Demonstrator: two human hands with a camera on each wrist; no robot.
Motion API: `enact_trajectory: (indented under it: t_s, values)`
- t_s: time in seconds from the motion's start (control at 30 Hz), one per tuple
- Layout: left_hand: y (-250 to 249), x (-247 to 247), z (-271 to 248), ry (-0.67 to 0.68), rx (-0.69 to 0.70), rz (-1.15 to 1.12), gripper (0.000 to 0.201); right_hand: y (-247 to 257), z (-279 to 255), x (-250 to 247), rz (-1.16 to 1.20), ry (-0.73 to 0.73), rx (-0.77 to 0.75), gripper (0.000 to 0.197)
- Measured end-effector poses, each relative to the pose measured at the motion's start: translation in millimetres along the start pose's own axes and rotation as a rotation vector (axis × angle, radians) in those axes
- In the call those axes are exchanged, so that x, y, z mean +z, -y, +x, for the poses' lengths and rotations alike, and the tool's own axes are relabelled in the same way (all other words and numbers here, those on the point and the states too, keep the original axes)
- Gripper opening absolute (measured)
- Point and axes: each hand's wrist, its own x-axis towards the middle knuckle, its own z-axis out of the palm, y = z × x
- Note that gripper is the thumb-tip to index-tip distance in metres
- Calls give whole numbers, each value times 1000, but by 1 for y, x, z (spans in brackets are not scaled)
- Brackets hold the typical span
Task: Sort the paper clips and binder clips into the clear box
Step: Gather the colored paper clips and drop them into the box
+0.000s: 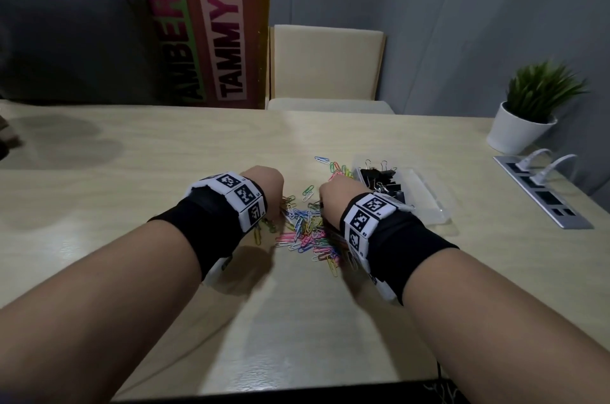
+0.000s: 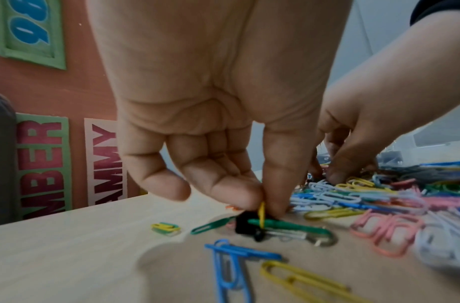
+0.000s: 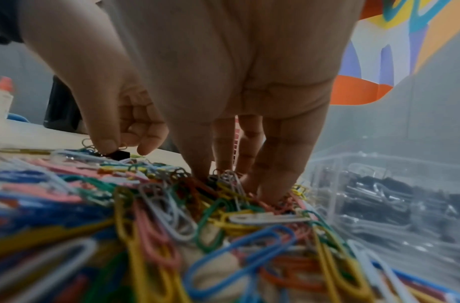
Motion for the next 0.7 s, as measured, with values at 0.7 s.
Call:
enact_trajectory:
  t_s: [0.7]
  values:
    - [8, 3, -6, -31, -10, 93, 13, -9, -8, -18, 110, -40, 19, 30]
